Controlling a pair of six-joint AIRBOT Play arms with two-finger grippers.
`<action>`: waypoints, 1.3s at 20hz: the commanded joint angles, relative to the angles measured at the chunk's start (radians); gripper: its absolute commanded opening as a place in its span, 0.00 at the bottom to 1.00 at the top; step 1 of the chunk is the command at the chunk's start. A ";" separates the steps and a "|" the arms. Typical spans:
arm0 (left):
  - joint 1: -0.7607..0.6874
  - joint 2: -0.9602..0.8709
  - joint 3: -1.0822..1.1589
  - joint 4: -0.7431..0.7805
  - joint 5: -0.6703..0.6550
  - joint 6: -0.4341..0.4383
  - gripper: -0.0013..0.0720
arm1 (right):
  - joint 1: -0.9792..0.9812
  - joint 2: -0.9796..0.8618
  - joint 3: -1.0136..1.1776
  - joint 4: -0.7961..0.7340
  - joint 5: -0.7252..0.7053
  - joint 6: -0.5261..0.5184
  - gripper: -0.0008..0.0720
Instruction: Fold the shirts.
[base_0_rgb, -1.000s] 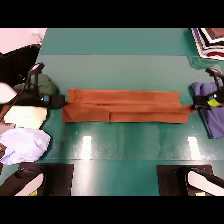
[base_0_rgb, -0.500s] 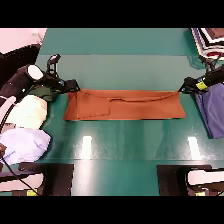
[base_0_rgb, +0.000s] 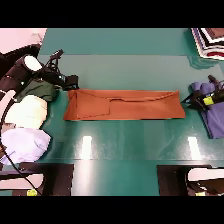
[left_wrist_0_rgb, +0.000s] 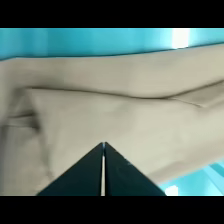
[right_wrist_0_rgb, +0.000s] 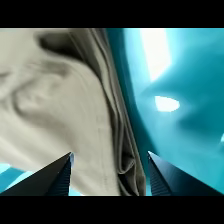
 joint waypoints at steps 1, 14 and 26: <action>-0.042 -0.001 0.005 -0.051 0.013 0.002 0.06 | -0.016 -0.055 -0.072 0.110 -0.009 -0.052 0.74; -0.381 -0.286 0.207 -0.145 0.233 -0.016 0.05 | 0.257 0.130 0.282 0.113 0.069 0.018 0.03; -0.458 -0.475 0.335 -0.121 0.186 -0.025 0.05 | 0.565 0.183 0.507 0.321 0.014 0.050 0.03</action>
